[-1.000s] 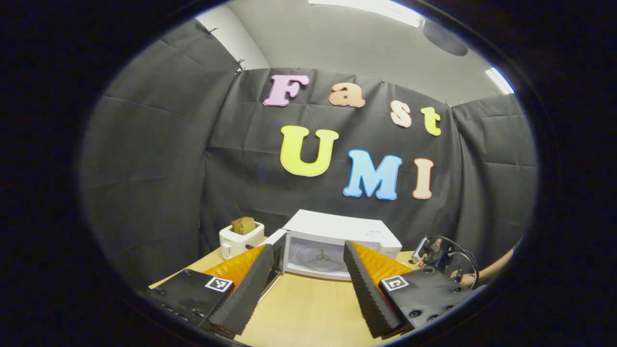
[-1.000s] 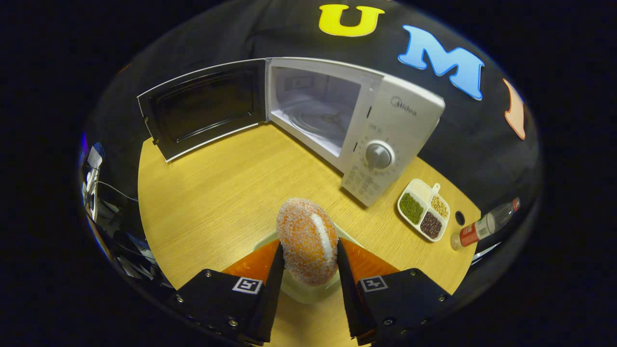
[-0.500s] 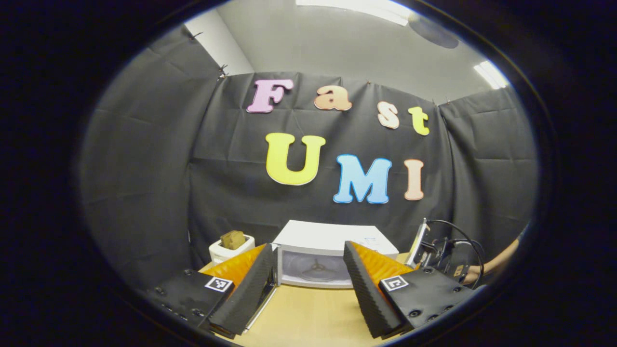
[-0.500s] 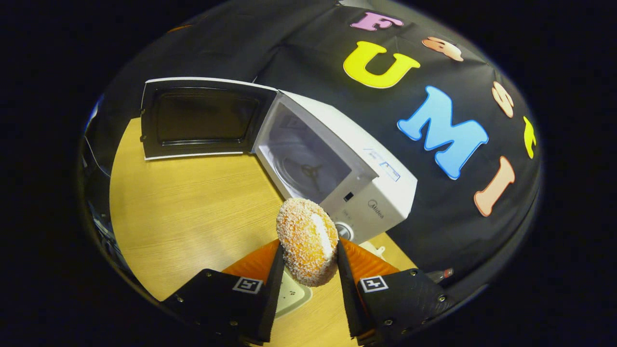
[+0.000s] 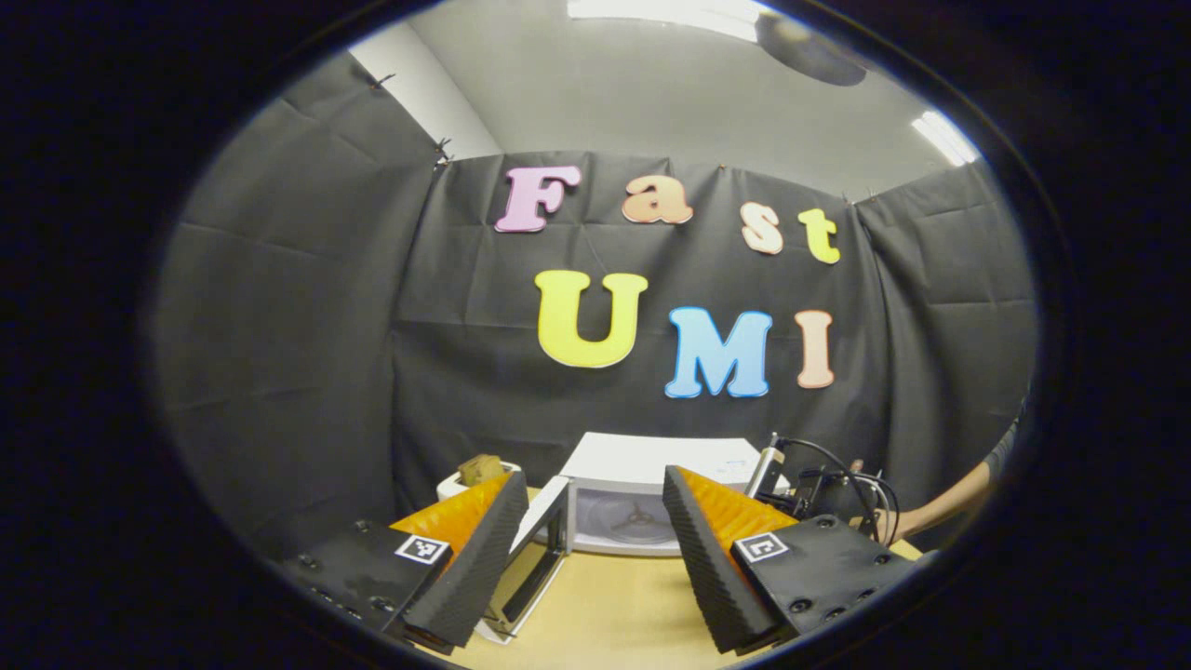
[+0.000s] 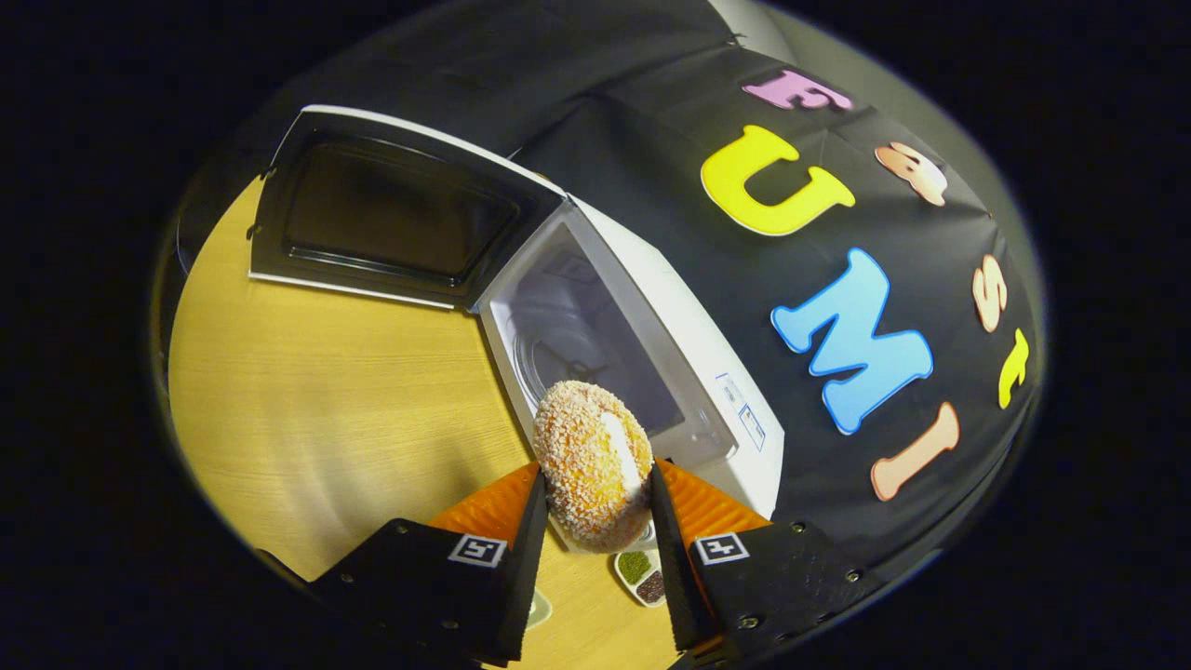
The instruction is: Open the microwave oven with the left hand, put the food in, and close the microwave oven.
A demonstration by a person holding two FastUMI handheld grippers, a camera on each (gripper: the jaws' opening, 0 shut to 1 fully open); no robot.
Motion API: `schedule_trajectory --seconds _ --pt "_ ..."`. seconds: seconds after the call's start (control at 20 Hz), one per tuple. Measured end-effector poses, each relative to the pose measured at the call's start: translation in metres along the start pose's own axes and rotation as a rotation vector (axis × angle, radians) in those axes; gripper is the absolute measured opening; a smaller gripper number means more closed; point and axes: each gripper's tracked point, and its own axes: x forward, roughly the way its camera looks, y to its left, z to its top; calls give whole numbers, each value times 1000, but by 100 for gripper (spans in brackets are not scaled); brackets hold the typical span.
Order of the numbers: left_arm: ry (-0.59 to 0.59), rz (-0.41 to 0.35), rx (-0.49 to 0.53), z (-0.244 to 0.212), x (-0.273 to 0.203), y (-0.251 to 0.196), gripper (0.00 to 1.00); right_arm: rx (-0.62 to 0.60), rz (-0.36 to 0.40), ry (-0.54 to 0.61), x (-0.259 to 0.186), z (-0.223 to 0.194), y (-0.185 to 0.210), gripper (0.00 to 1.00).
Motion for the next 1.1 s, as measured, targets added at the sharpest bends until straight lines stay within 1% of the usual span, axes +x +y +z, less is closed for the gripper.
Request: schedule_trajectory --seconds 0.15,0.2,0.25,0.4,0.5,0.55,0.65,0.7,0.75,0.8,0.85,0.9,0.95,1.0,1.05,1.1 --pt "16 18 20 -7 -4 12 93 -53 -11 6 23 9 7 59" --pt "17 24 29 -7 -5 17 99 -78 -17 13 30 11 8 59" --pt "19 27 35 -7 -6 20 93 -102 -21 15 38 15 8 59" --pt "8 51 53 -4 -7 35 93 -175 -55 16 65 22 6 59" --pt "8 64 58 -3 -5 39 93 -212 -75 41 82 22 6 59" --pt "3 65 53 -3 -6 40 99 -218 -78 55 90 21 8 59" --pt "-6 65 49 2 -8 42 99 -231 -77 71 108 20 10 59" --pt "-10 65 48 4 -8 43 99 -240 -85 73 117 20 10 56" --pt "-8 65 48 2 -8 45 99 -250 -92 74 125 20 11 59" --pt "-3 67 48 0 -7 48 96 -255 -91 73 134 22 14 56" --pt "3 67 47 -4 -7 51 96 -251 -87 78 142 21 17 59" --pt "14 65 44 -9 -5 53 96 -244 -79 90 150 18 20 59" --pt "26 61 39 -15 -4 55 93 -236 -69 99 160 17 24 59" --pt "38 59 36 -19 -3 58 96 -237 -74 110 168 15 25 59" --pt "47 60 36 -24 -1 62 96 -247 -85 119 174 16 22 59" --pt "54 63 38 -27 1 66 93 -251 -94 115 180 18 19 59"
